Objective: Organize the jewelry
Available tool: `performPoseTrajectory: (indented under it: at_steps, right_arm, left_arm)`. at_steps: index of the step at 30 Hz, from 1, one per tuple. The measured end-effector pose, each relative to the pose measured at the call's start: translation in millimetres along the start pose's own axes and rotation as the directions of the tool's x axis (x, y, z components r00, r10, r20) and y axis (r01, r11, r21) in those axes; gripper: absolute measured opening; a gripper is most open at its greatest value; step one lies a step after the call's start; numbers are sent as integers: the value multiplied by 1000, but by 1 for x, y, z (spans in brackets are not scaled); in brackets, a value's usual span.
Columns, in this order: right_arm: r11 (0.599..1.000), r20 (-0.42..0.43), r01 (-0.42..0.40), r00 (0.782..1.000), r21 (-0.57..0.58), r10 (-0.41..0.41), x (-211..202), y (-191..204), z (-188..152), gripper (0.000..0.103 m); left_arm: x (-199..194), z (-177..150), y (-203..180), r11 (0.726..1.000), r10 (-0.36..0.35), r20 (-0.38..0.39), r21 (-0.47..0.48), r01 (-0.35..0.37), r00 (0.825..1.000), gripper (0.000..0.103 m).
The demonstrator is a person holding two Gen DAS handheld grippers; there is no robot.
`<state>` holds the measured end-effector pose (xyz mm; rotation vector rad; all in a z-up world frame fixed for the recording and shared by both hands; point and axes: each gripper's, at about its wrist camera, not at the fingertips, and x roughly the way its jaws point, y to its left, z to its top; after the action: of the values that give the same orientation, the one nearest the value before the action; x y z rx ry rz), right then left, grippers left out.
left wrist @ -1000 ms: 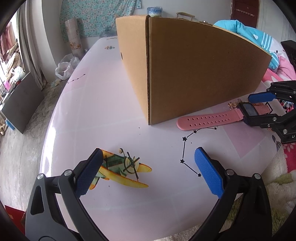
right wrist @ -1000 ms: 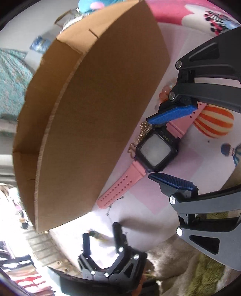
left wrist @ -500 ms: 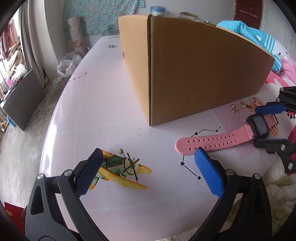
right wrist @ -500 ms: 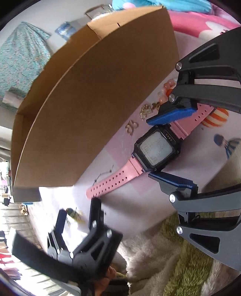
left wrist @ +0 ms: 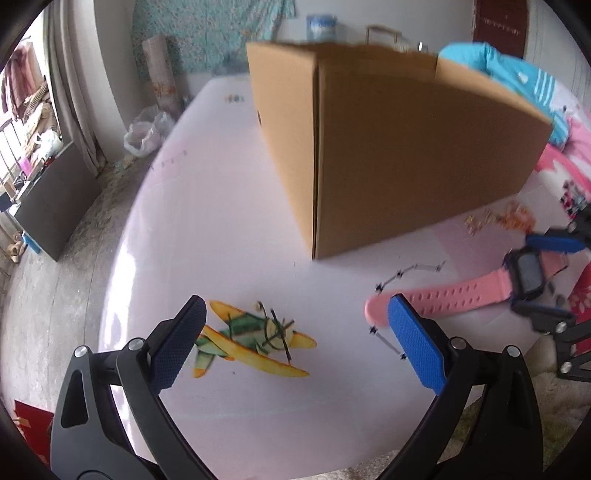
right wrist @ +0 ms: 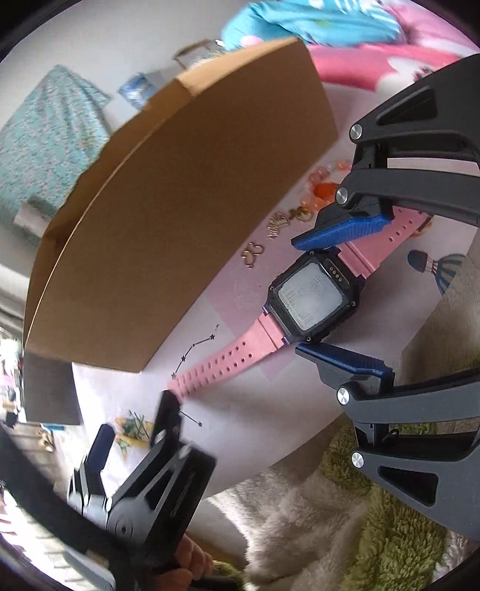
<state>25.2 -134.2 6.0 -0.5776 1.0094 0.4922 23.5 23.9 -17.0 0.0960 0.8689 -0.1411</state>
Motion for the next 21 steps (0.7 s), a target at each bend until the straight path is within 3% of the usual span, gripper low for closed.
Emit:
performPoseTrajectory:
  at_steps: [3, 7, 14, 16, 18, 21]
  right_arm:
    - [996, -3, -50, 999, 75, 50, -2, -8, 4, 50]
    - [989, -17, -83, 996, 120, 86, 12, -18, 8, 50]
    - [952, 39, -221, 975, 214, 217, 0, -49, -4, 51]
    - [914, 74, -294, 956, 279, 285, -5, -70, -7, 51]
    - [841, 114, -370, 928, 395, 355, -3, -100, -11, 51]
    - [740, 120, -407, 904, 535, 411, 12, -137, -11, 48]
  left_arm:
    - [-12, 9, -2, 998, -60, 49, -22, 61, 997, 96]
    - [-2, 13, -23, 996, -89, 18, 21, 89, 996, 96]
    - [18, 2, -47, 993, -41, -40, 110, 45, 998, 96]
    - [19, 3, -44, 994, -58, -56, 85, 63, 997, 96]
    - [22, 4, -38, 995, -80, -71, 55, 84, 994, 96]
    - [22, 4, -39, 995, -81, -71, 57, 86, 994, 96]
